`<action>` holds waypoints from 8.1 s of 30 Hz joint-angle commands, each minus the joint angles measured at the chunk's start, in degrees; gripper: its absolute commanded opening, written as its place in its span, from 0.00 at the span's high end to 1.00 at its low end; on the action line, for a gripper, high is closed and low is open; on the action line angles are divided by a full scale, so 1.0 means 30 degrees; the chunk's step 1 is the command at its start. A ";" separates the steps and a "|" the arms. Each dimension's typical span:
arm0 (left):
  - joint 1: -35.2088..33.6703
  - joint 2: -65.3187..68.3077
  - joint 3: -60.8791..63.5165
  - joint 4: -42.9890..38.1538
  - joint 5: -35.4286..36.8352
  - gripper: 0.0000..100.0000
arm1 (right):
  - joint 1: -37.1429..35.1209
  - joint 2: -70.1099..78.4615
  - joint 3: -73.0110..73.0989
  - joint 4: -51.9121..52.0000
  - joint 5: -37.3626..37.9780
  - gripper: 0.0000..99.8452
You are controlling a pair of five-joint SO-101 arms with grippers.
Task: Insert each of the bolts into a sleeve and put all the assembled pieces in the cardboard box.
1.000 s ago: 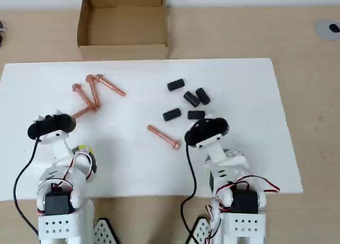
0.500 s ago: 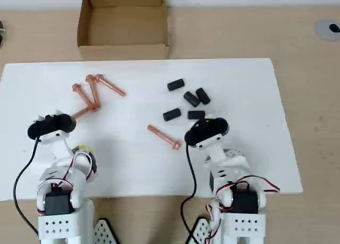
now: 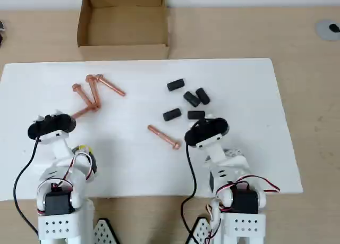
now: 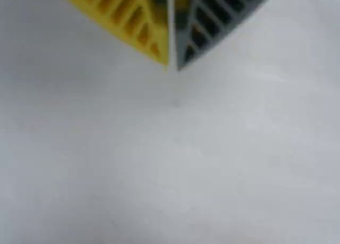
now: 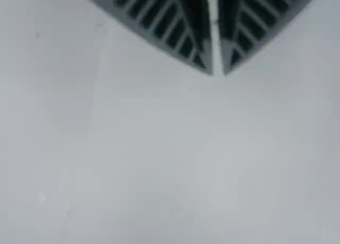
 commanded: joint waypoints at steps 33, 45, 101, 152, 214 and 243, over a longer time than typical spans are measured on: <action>0.0205 -0.0132 -0.0088 -0.0234 0.0000 0.99 | 0.0190 -0.2125 -0.0044 0.0088 -0.0088 0.99; 0.0205 -0.0132 -0.0088 -0.0234 0.0000 0.99 | 0.0190 -0.2125 -0.0044 0.0088 -0.0088 0.99; 0.0234 -0.0132 -0.0088 -0.0322 0.0000 0.99 | 0.0132 -0.2125 -0.0015 0.0000 -0.0059 0.99; -0.2989 1.8271 -1.6088 0.3194 0.0000 0.99 | -0.2242 2.6066 -2.3780 0.9143 0.5421 0.86; 0.2110 1.7568 -1.4125 0.3048 -0.1817 0.99 | -0.3912 4.2593 -3.5736 1.0696 1.2249 0.77; 0.2110 1.7568 -1.4095 0.3077 -0.2374 0.99 | -0.4557 4.1040 -3.7495 1.0725 1.3040 0.69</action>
